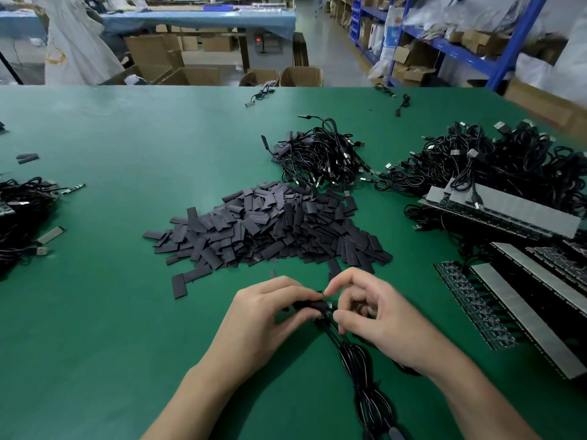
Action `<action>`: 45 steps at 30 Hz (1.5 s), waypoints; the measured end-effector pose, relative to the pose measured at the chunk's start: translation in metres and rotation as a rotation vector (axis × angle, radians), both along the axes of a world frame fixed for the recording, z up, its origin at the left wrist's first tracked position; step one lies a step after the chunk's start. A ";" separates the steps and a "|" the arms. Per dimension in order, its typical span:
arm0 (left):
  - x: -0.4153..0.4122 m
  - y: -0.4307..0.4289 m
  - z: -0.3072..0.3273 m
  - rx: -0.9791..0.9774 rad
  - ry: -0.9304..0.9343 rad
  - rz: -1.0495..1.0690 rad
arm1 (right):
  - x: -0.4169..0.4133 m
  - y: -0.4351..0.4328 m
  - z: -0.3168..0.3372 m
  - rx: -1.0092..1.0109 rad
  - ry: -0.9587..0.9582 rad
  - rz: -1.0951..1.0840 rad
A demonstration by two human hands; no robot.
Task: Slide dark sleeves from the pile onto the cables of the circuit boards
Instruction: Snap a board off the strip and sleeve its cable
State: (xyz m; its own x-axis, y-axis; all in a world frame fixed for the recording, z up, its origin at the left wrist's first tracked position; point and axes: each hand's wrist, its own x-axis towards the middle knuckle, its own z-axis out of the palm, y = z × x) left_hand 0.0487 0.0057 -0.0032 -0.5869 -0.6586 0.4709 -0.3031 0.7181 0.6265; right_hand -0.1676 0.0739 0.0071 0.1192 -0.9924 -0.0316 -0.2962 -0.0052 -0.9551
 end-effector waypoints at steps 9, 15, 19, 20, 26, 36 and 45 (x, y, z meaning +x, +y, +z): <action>0.001 -0.001 0.000 0.009 0.049 -0.014 | -0.001 0.000 -0.004 0.035 -0.060 -0.002; 0.001 0.000 0.001 -0.012 0.066 -0.010 | -0.001 -0.002 -0.004 0.059 -0.031 -0.022; 0.001 -0.001 0.001 -0.046 0.076 0.004 | 0.001 -0.002 -0.003 0.060 0.025 -0.034; 0.002 -0.001 0.001 -0.046 0.076 0.008 | 0.002 -0.002 -0.002 0.062 0.038 -0.031; 0.001 -0.001 0.002 -0.026 0.064 -0.010 | 0.003 -0.002 -0.001 0.066 0.017 -0.028; -0.002 0.000 0.003 -0.028 0.170 0.153 | 0.003 -0.002 0.002 0.092 -0.096 -0.038; -0.004 0.003 0.006 0.026 0.216 0.206 | 0.007 -0.002 0.006 0.105 -0.180 -0.080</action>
State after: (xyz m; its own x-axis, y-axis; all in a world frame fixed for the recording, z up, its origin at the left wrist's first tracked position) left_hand 0.0447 0.0083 0.0032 -0.3278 -0.7667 0.5519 -0.2984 0.6384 0.7095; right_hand -0.1604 0.0718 0.0128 0.0535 -0.9913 -0.1206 -0.1168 0.1137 -0.9866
